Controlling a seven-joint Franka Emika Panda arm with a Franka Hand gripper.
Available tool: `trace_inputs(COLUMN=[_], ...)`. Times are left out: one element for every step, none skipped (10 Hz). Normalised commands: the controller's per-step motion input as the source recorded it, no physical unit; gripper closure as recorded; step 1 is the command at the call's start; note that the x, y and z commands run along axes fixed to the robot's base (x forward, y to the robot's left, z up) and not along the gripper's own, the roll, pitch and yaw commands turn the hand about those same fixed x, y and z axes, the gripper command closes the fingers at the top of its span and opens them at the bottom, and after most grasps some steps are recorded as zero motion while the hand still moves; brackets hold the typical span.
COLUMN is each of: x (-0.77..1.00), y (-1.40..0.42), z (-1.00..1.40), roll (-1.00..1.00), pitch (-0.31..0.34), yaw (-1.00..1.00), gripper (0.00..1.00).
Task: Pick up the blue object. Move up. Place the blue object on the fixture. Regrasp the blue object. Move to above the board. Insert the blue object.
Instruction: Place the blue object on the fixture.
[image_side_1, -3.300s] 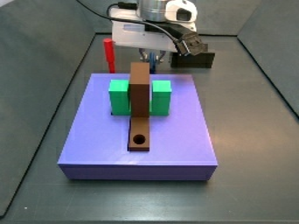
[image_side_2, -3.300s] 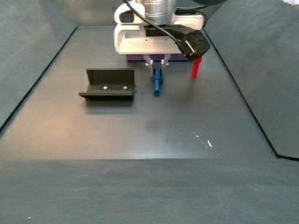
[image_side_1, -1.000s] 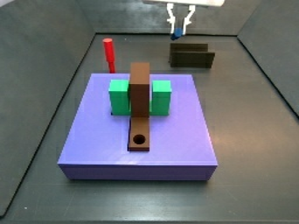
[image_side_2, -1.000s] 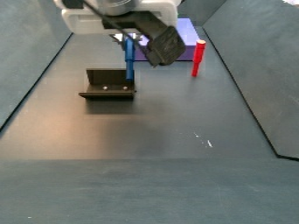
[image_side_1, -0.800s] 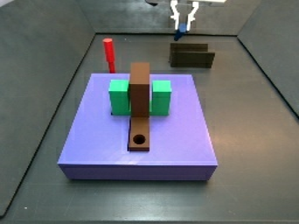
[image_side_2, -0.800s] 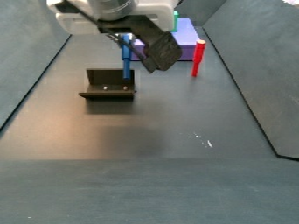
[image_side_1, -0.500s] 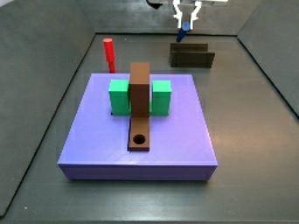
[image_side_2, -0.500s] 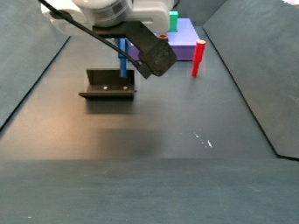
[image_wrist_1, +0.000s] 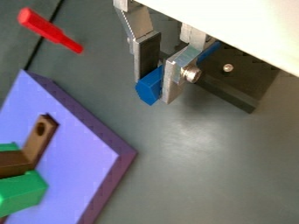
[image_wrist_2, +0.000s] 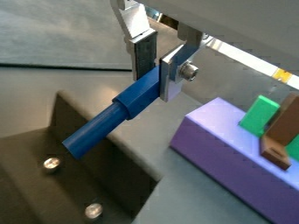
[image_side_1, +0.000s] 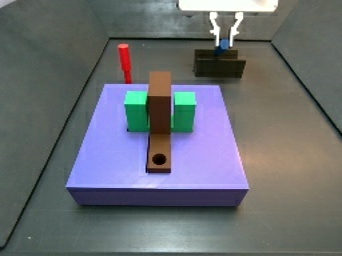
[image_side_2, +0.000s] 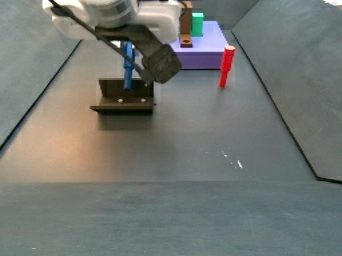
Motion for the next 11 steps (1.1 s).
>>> trace_inputs(x=[0.32,0.35,0.32,0.35,0.45,0.41,0.25,0.03,0.0,0.11,0.16], y=[0.57,0.58,0.27,-0.24,-0.31,0.0,0.12,0.25,0.34,0.28,0.23], z=[-0.24,-0.34,-0.36,-0.21,-0.09,-0.21,-0.17,-0.13,0.0,0.03,0.07], roll=[-0.29,-0.35,-0.39,-0.21,0.0,0.0,0.04,-0.07,-0.45,-0.7,-0.89], pitch=[0.134,0.149,0.103,0.0,0.0,0.0,0.02,0.037,0.109,0.154,0.109], yaw=[-0.01,0.0,0.0,-0.01,-0.14,-0.16,-0.09,-0.09,-0.03,0.0,0.0], gripper=[1.0,1.0,1.0,1.0,1.0,1.0,1.0,1.0,1.0,1.0,1.0])
